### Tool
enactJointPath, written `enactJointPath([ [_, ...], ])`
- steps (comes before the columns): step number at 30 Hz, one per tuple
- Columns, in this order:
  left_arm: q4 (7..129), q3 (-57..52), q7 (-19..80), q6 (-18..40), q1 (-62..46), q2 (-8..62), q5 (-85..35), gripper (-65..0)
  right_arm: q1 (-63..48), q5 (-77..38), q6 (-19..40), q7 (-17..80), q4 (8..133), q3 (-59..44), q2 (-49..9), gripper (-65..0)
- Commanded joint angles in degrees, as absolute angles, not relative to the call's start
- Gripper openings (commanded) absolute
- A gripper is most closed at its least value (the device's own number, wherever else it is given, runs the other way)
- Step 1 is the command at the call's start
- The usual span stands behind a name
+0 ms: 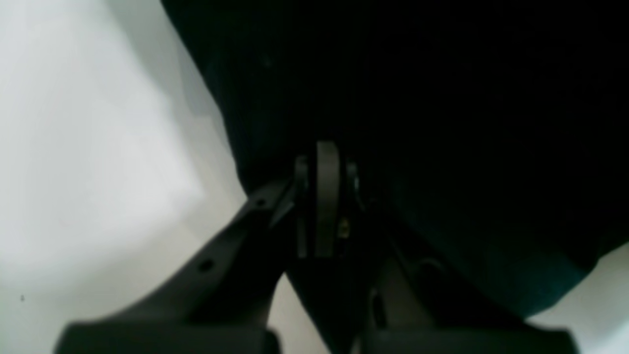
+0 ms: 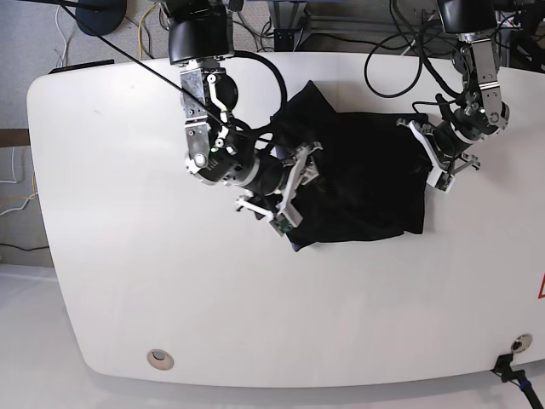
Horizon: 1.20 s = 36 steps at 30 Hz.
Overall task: Fold the T-shirt properly
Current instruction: 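Press and tuck the folded bundle edges with both grippers to square it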
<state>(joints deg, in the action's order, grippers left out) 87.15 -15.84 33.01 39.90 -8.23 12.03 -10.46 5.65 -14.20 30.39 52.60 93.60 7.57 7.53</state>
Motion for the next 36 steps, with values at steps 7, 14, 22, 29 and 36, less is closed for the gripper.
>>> enactJointPath([
  [7, 94.2, -16.22, 31.87, 40.0, -6.2, 11.74, -11.65, -65.0, 9.8, -20.7, 21.41, 45.85, 87.87, 20.18, 9.0, -24.9],
  [14, 103.87, -20.35, 32.04, 40.0, -2.68, 13.05, -11.47, -65.0, 13.05, -26.77, 19.47, 45.32, 86.37, 20.35, 9.0, -24.9],
  [22, 104.84, -27.82, 32.13, 40.0, -0.13, 10.51, -11.74, -65.0, 17.54, -28.18, 19.47, 45.05, 86.29, 20.0, 7.78, -24.9],
  [29, 106.59, -19.21, 32.13, 40.0, -10.59, 10.51, -11.82, -65.0, 23.87, -28.18, 19.47, 44.18, 80.84, 15.08, 4.97, -29.4],
  [36, 106.51, -14.81, 31.96, 40.0, -17.36, 6.73, -11.38, -65.0, 24.31, -28.18, 19.47, 37.85, 72.48, 15.25, 5.67, -65.0],
])
